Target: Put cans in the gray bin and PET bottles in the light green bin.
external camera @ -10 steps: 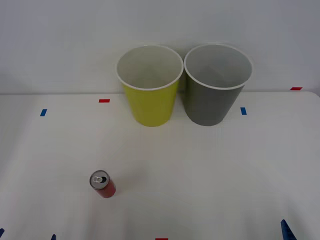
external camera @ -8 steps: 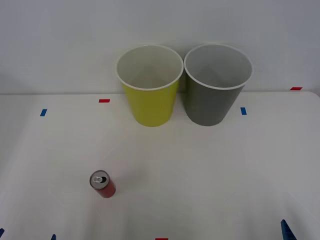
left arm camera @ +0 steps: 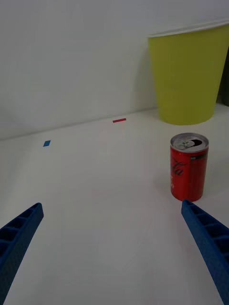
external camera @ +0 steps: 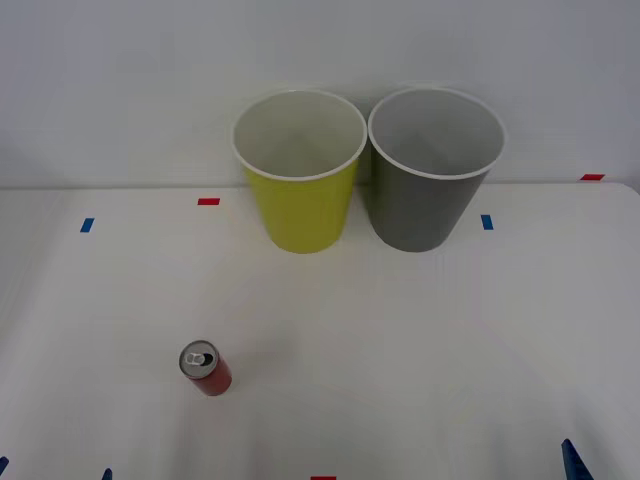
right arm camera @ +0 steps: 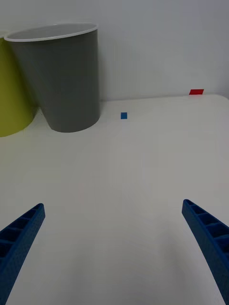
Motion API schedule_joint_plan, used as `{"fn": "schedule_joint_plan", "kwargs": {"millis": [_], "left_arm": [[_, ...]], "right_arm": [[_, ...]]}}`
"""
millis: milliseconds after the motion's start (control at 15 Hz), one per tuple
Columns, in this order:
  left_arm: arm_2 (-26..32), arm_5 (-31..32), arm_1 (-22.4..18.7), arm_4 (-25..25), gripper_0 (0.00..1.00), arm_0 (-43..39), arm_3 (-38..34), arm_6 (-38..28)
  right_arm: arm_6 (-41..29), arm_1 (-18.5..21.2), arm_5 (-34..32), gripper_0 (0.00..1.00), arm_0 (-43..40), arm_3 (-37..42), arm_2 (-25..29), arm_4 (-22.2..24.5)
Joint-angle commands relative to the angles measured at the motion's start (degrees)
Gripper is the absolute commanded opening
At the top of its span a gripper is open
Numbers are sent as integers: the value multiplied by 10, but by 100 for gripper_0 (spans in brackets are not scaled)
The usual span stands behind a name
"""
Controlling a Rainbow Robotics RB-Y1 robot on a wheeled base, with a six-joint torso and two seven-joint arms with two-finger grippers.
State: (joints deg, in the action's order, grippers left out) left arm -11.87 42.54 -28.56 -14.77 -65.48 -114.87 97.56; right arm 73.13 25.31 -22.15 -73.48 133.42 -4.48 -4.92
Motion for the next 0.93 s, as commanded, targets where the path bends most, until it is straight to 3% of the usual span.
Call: {"fn": "schedule_joint_plan", "kwargs": {"millis": [67, 933], "left_arm": [[0, 0, 0, 0, 100, 0, 0, 0], [0, 0, 0, 0, 100, 0, 0, 0]], "right_arm": [[0, 0, 0, 100, 0, 0, 0, 0], [0, 0, 0, 100, 0, 0, 0, 0]]}}
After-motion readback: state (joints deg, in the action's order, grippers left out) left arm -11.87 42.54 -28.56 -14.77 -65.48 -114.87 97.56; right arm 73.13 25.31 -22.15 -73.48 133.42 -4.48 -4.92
